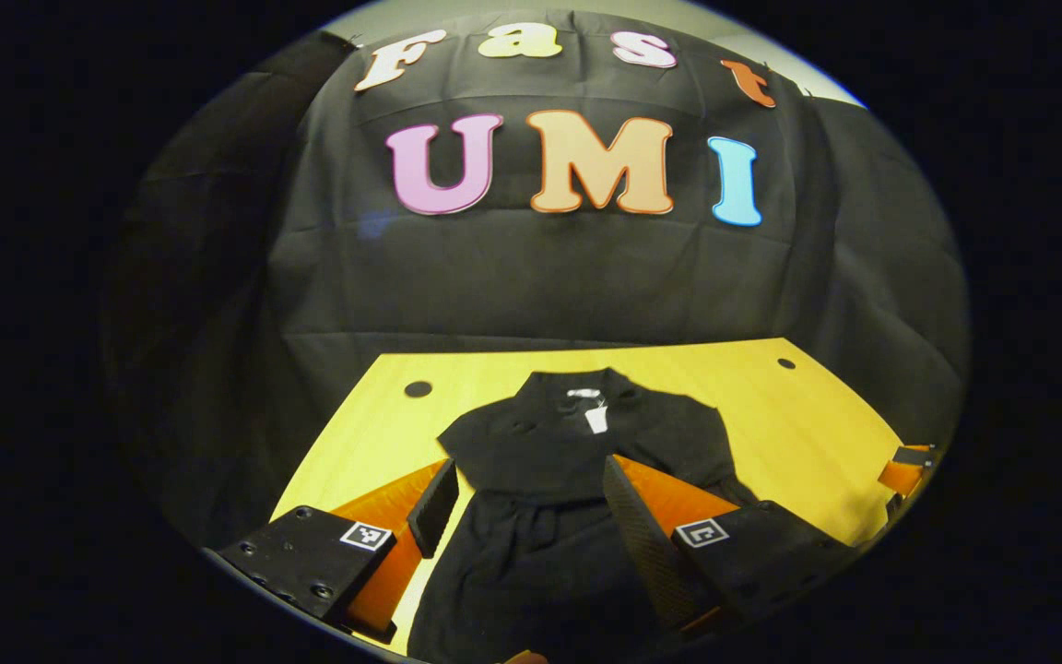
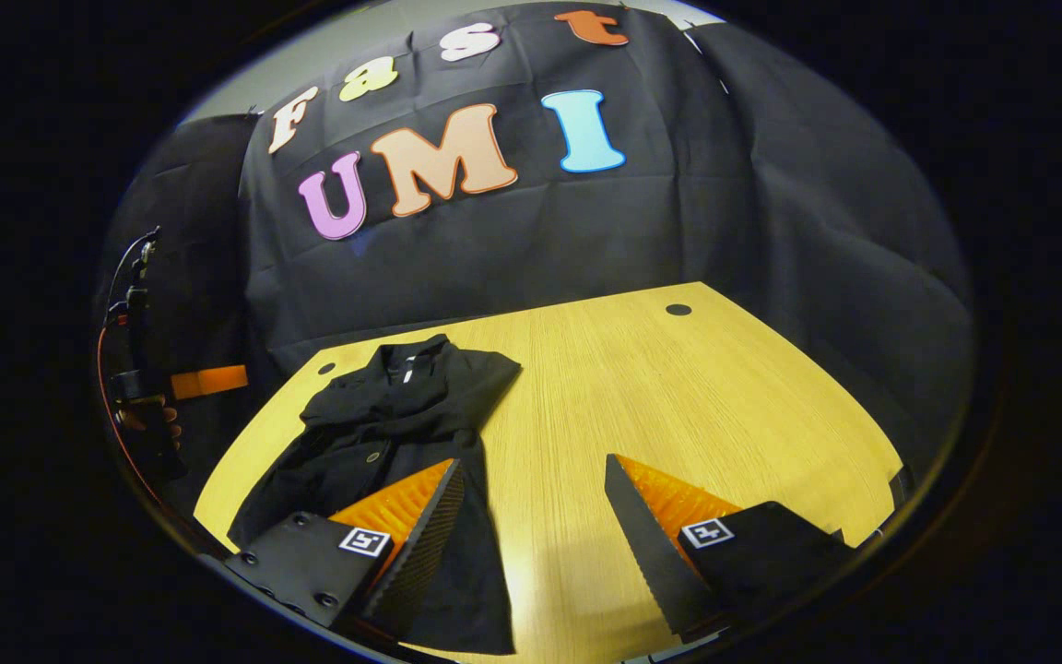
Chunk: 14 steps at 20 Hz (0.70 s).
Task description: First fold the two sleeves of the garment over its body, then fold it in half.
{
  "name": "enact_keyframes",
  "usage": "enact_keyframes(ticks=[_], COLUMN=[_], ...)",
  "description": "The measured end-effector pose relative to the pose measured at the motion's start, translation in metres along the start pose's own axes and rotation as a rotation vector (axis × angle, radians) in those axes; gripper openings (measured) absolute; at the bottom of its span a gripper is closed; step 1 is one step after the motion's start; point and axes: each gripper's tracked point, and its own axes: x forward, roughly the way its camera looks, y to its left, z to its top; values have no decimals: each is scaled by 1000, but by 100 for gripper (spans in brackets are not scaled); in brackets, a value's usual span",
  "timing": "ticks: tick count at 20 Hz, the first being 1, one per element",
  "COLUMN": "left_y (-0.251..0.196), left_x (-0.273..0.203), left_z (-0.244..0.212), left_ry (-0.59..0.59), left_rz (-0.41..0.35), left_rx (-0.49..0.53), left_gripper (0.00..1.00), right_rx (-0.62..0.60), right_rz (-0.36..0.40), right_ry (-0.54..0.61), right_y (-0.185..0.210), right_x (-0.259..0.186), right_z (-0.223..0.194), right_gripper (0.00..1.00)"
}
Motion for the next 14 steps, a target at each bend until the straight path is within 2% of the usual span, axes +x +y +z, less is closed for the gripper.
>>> enact_keyframes(ticks=[4, 5, 6, 8, 9, 10, 11, 12, 14], left_y=[31, 35, 39, 49, 53, 55, 58, 60, 65], left_x=[-32, -37, -41, -49, -52, -56, -60, -64, -69], left_z=[-41, -52, -64, -85, -97, -110, -125, -137, -163], left_ry=[48, 66, 83, 119, 138, 165, 195, 219, 264], left_rz=[34, 39, 41, 50, 55, 57, 58, 61, 67], left_rx=[-21, -28, -33, -40, -45, -50, -53, -51, -41], left_gripper=[96, 96, 96, 96, 96, 96, 96, 96, 96], right_rx=[-49, -56, -56, -64, -75, -92, -109, -124, -150], right_rz=[5, 2, 5, 5, 0, -12, -24, -34, -53], right_ry=[14, 21, 24, 39, 48, 60, 79, 99, 150], right_y=[23, 27, 31, 39, 41, 41, 40, 39, 35], right_x=[-12, -14, -17, -20, -22, -22, -22, -22, -24], right_z=[-15, -22, -26, -38, -46, -55, -67, -78, -103], right_gripper=[98, 94, 98, 98, 99, 94, 98, 94, 94])
